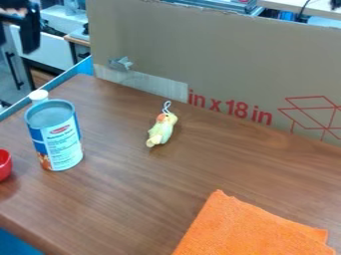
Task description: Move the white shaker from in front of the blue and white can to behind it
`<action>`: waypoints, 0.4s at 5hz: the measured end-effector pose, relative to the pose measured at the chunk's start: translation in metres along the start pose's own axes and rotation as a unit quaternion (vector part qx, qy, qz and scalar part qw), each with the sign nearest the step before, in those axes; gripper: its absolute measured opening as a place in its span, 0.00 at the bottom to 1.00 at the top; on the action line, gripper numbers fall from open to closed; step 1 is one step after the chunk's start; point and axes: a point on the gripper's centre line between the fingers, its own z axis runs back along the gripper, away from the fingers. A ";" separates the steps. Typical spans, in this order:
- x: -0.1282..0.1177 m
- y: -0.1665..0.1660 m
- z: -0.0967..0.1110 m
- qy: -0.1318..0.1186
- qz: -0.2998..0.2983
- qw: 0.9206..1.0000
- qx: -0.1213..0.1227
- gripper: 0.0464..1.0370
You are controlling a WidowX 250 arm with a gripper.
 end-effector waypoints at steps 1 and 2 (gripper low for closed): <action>-0.048 -0.008 0.007 0.028 -0.025 0.999 0.014 0.96; -0.097 -0.021 0.002 0.074 -0.065 0.995 0.006 0.96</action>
